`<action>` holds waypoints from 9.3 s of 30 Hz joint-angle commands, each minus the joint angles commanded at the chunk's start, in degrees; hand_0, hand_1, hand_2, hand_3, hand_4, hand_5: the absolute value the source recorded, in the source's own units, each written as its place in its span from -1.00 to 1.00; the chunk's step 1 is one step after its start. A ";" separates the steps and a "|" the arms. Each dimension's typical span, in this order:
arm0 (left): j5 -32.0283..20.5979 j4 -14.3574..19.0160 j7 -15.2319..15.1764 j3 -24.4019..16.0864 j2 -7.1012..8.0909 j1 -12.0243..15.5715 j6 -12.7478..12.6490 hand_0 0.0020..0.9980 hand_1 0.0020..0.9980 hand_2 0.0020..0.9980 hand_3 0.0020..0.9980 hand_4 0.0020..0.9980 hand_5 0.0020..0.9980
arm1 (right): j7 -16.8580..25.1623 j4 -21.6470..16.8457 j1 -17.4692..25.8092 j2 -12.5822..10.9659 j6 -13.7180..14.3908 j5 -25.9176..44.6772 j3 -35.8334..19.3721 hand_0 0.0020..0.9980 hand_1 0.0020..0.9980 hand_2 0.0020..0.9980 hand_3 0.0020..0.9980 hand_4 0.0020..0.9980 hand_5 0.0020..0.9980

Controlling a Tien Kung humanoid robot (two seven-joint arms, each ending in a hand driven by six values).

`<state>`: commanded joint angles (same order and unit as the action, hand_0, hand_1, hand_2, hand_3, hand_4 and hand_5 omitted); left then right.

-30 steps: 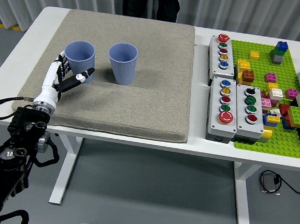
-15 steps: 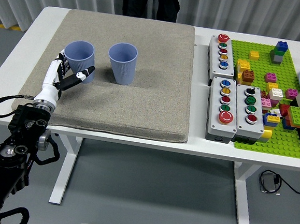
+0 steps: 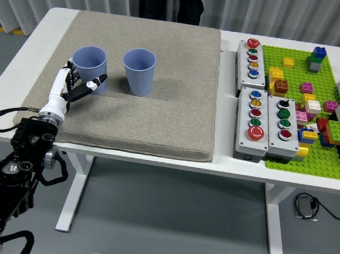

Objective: Pick cup pour cup place

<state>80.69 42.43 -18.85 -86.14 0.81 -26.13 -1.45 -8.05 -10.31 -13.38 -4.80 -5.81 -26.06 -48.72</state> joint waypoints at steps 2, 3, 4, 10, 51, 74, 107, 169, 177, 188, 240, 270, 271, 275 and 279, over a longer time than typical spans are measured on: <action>-0.03 -0.23 -0.03 0.09 0.01 -0.17 -0.12 0.75 0.81 1.00 1.00 0.94 -0.30 | -0.03 0.00 -0.07 0.01 -0.01 -0.05 -0.06 0.32 0.30 0.33 0.27 -0.02 -0.74; -0.04 -0.29 -0.04 0.11 0.01 -0.22 -0.14 0.75 0.81 1.00 1.00 0.94 -0.30 | -0.03 0.00 -0.08 0.01 -0.01 -0.03 -0.06 0.32 0.30 0.33 0.27 -0.02 -0.74; -0.04 -0.36 -0.04 0.12 0.02 -0.28 -0.13 0.75 0.81 1.00 1.00 0.94 -0.30 | 0.01 0.00 -0.09 0.02 0.00 0.07 0.03 0.32 0.30 0.33 0.27 -0.02 -0.74; 0.13 -0.84 -0.01 0.19 -0.04 -0.68 -0.15 0.76 0.81 1.00 1.00 0.94 -0.28 | -0.02 0.00 -0.18 0.02 -0.04 -0.01 0.00 0.33 0.30 0.33 0.27 -0.02 -0.74; -1.45 -3.37 0.08 2.52 1.00 -3.77 -0.53 0.75 0.80 1.00 1.00 0.93 -0.23 | -0.07 0.00 -0.45 -0.01 -0.19 -0.10 0.22 0.33 0.30 0.33 0.27 -0.02 -0.74; -1.38 -4.72 0.09 2.44 1.14 -3.66 -1.13 0.75 0.79 1.00 1.00 0.92 -0.23 | -0.11 0.00 -0.60 0.01 -0.20 -0.11 0.20 0.33 0.30 0.33 0.27 -0.02 -0.74; -1.22 -4.77 0.17 2.86 0.33 -3.06 -4.19 0.55 0.55 0.85 1.00 0.87 -0.26 | -0.26 0.00 -0.29 0.01 -0.26 -0.75 -0.14 0.33 0.30 0.33 0.27 -0.02 -0.74; -1.62 -5.45 0.15 3.47 -0.08 -3.93 -6.20 0.31 0.24 0.47 0.87 0.61 -0.49 | -0.33 0.00 -0.49 -0.08 -0.27 -0.93 -0.17 0.32 0.30 0.33 0.27 -0.02 -0.74; -1.78 -5.32 0.00 3.46 -0.09 -4.06 -6.68 0.23 0.15 0.35 0.83 0.57 -0.56 | -0.29 0.00 -0.68 -0.10 -0.27 -0.77 -0.08 0.32 0.30 0.33 0.27 -0.02 -0.74; -2.18 -4.53 -0.27 3.46 0.01 -3.97 -7.07 0.20 0.11 0.31 0.79 0.57 -0.55 | -0.24 0.00 -0.79 -0.15 -0.25 -0.62 -0.11 0.33 0.30 0.33 0.27 -0.02 -0.74; 9.86 5.60 1.75 2.80 1.77 -1.30 -12.33 -0.01 0.09 0.26 0.71 0.37 -0.74 | -0.09 0.00 -0.77 -0.66 -0.03 -0.75 -0.39 0.32 0.29 0.32 0.27 -0.02 -0.74; 33.44 14.36 8.91 6.77 3.79 -2.04 -13.64 0.01 0.11 0.26 0.69 0.30 -0.82 | 0.05 0.00 -0.76 -1.09 0.18 -0.94 -0.80 0.32 0.29 0.32 0.27 -0.02 -0.75; 34.31 14.26 9.30 6.84 4.00 -2.21 -13.88 0.01 0.11 0.26 0.69 0.30 -0.82 | 0.06 0.00 -0.73 -1.10 0.17 -0.92 -0.75 0.32 0.29 0.32 0.27 -0.02 -0.74; 37.45 14.29 10.48 7.56 4.97 -2.82 -14.12 0.01 0.11 0.26 0.69 0.30 -0.82 | 0.04 0.00 -0.57 -1.16 0.16 -1.00 -0.76 0.32 0.29 0.32 0.27 -0.02 -0.74; 41.17 14.12 11.82 8.76 6.21 -3.34 -13.85 0.01 0.12 0.26 0.69 0.30 -0.82 | -0.04 0.00 -0.35 -1.23 0.18 -1.39 -0.98 0.32 0.29 0.32 0.27 -0.02 -0.75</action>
<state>121.85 56.55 -7.03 -77.38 7.03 -29.47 -15.30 -8.09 -10.31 -13.73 -6.03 -5.62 -27.45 -49.71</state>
